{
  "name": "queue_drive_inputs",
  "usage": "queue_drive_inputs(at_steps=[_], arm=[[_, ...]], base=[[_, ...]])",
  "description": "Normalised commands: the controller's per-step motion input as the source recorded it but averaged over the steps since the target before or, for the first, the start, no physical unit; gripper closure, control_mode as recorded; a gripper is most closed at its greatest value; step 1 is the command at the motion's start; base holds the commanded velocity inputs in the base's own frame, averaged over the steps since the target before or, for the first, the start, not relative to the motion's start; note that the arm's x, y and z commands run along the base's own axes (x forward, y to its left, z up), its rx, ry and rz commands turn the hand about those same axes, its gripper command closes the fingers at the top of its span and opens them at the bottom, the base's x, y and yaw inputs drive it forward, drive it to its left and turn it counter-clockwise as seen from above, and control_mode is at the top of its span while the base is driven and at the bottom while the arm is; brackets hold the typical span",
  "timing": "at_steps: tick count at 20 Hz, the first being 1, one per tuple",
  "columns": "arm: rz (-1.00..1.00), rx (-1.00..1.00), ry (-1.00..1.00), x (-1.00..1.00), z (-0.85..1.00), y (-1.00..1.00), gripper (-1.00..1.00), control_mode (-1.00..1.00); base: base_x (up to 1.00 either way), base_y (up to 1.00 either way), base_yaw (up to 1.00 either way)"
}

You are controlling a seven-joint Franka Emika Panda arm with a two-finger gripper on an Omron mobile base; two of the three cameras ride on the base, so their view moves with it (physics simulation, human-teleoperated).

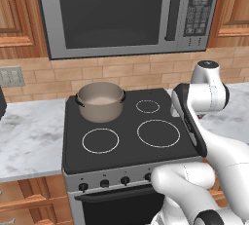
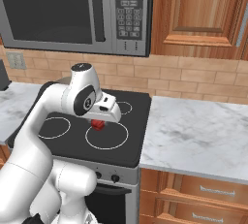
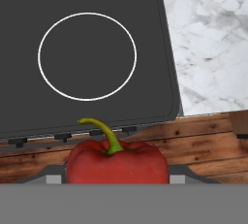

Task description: Turn on the burner for the pot on the stove. Wait thirty seconds for the pot to heat up. Then add the bell pepper to the pot.

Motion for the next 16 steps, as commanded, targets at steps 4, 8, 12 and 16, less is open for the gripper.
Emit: queue_drive_inputs(at_steps=[4,8,12,16], arm=[[0.0,0.0,0.0,0.0,0.0,0.0,1.0,-1.0],[0.0,0.0,0.0,0.0,0.0,0.0,1.0,-1.0],[0.0,0.0,0.0,0.0,0.0,0.0,1.0,-1.0],[0.0,0.0,0.0,0.0,0.0,0.0,1.0,-1.0]], base=[[0.0,0.0,0.0],[0.0,0.0,0.0],[0.0,0.0,0.0],[0.0,0.0,0.0]])
